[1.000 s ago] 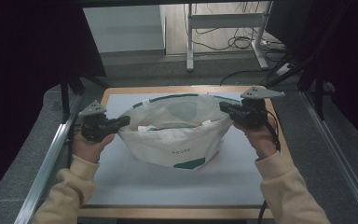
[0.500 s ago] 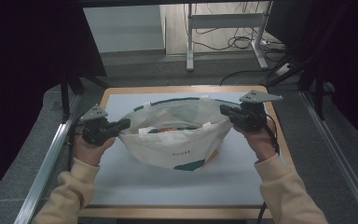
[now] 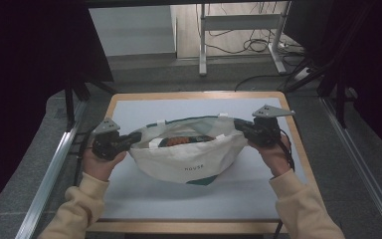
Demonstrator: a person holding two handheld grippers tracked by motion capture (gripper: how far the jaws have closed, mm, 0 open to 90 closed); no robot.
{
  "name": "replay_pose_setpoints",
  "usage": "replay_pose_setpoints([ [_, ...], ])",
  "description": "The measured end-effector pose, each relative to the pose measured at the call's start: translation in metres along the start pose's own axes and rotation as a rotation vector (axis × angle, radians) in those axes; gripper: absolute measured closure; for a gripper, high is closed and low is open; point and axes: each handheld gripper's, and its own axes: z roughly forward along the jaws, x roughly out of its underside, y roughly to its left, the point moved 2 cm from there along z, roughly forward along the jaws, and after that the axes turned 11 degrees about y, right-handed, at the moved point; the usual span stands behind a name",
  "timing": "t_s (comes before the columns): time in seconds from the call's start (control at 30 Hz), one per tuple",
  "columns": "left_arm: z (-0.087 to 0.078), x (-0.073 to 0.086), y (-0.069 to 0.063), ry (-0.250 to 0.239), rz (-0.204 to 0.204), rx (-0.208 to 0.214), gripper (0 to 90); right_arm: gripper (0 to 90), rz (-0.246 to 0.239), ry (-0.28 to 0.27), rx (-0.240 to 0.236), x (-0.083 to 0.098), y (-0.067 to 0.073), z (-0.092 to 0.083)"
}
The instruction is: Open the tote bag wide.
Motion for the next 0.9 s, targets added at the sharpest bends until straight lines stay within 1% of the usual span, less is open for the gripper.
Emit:
replay_pose_setpoints([
  [0.2,0.005,0.005,0.0,0.009,-0.005,0.002,89.9,89.1,0.003,0.02,-0.013,0.008,0.0,0.009],
  [0.5,0.012,0.012,-0.001,0.023,-0.01,0.009,89.9,89.1,0.007,0.048,-0.019,0.015,0.0,0.017],
  [0.53,0.013,0.013,-0.001,0.034,-0.004,0.007,89.9,89.1,0.008,0.052,-0.02,0.016,0.0,0.018],
  [0.6,0.015,0.015,-0.001,0.039,-0.005,0.007,89.9,89.1,0.009,0.057,-0.021,0.017,0.0,0.02],
  [0.8,0.012,0.015,-0.003,0.035,0.001,0.007,89.8,89.1,0.008,0.046,-0.021,0.016,0.001,0.016],
  [0.83,0.013,0.015,-0.003,0.038,0.0,-0.001,89.9,89.1,0.002,0.038,-0.02,0.013,0.002,0.013],
  [0.9,0.015,0.016,-0.002,0.041,-0.001,0.001,89.9,89.1,-0.008,0.041,-0.016,0.013,0.003,0.013],
])
